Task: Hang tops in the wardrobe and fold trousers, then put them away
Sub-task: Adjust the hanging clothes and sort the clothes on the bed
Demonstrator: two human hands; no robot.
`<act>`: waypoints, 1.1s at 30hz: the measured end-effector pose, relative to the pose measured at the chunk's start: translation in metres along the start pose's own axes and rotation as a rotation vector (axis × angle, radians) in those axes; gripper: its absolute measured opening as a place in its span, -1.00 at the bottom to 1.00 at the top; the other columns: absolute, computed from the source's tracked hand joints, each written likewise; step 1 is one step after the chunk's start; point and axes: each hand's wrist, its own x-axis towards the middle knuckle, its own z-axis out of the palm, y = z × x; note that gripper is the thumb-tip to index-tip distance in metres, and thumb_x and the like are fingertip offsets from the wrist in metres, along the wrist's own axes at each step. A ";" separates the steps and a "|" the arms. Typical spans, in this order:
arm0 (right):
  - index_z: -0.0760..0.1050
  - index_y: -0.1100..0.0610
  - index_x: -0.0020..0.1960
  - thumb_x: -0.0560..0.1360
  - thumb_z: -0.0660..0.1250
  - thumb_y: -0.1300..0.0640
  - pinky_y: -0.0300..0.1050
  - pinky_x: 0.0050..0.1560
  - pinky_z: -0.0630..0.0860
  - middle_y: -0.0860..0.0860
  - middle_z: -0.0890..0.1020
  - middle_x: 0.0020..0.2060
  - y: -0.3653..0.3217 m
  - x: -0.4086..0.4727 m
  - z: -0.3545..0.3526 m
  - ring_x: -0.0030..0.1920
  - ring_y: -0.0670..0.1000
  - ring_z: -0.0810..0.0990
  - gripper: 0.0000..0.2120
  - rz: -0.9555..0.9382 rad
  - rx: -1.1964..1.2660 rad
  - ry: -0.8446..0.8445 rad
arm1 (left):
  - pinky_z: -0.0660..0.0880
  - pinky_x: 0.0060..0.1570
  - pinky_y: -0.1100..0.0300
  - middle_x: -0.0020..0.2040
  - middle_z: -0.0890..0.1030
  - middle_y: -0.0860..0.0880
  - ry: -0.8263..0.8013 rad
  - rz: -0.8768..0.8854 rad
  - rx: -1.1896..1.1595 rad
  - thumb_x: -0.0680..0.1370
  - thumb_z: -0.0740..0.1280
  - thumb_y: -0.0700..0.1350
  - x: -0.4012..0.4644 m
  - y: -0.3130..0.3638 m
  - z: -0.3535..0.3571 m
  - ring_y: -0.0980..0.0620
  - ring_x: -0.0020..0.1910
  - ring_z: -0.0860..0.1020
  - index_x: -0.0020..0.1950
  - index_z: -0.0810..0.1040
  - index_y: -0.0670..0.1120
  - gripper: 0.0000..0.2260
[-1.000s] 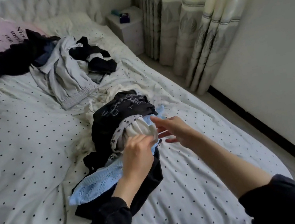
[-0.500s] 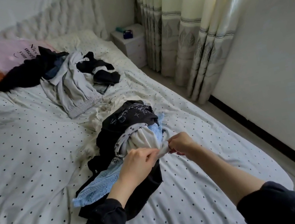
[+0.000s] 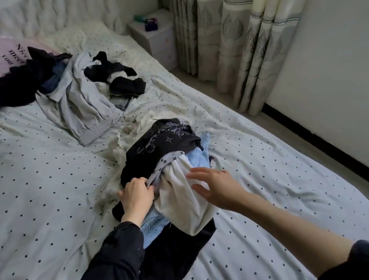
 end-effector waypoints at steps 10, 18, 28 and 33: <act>0.51 0.14 0.26 0.57 0.26 0.14 -0.30 -0.03 0.44 0.00 0.61 0.15 0.011 -0.010 -0.082 0.00 -0.10 0.57 -0.72 0.176 0.407 0.369 | 0.40 -0.23 0.28 -0.28 0.60 0.01 0.189 0.547 -0.423 0.51 0.38 -0.14 -0.018 0.130 -0.132 -0.05 -0.22 0.51 -0.20 0.59 -0.15 -0.89; 0.55 0.11 0.10 0.49 0.35 0.28 -0.25 -0.02 0.50 -0.02 0.63 -0.09 0.048 -0.137 -0.203 -0.10 -0.05 0.59 -0.80 0.148 0.589 0.706 | 0.32 0.01 0.12 -0.22 0.63 -0.07 0.012 1.061 -0.244 0.50 0.39 -0.10 -0.143 0.298 -0.160 -0.10 -0.08 0.55 -0.05 0.66 -0.12 -0.88; 0.63 0.14 -0.14 0.48 0.30 0.30 -0.32 -0.24 0.40 -0.09 0.59 -0.36 0.141 -0.428 -0.213 -0.36 -0.24 0.48 -0.85 0.627 0.414 0.964 | 0.39 0.04 0.20 -0.11 0.68 -0.07 -0.356 1.404 -0.110 0.46 0.45 -0.13 -0.321 0.447 -0.057 0.01 -0.05 0.60 -0.02 0.68 -0.09 -0.88; 0.64 0.14 -0.05 0.51 0.30 0.23 -0.18 -0.09 0.42 -0.06 0.61 -0.27 0.159 -0.577 -0.185 -0.24 -0.07 0.52 -0.86 0.891 0.233 0.981 | 0.38 0.15 0.16 -0.13 0.69 0.03 -0.395 1.512 -0.022 0.50 0.38 -0.15 -0.413 0.490 0.010 0.05 -0.04 0.61 -0.07 0.69 0.01 -0.89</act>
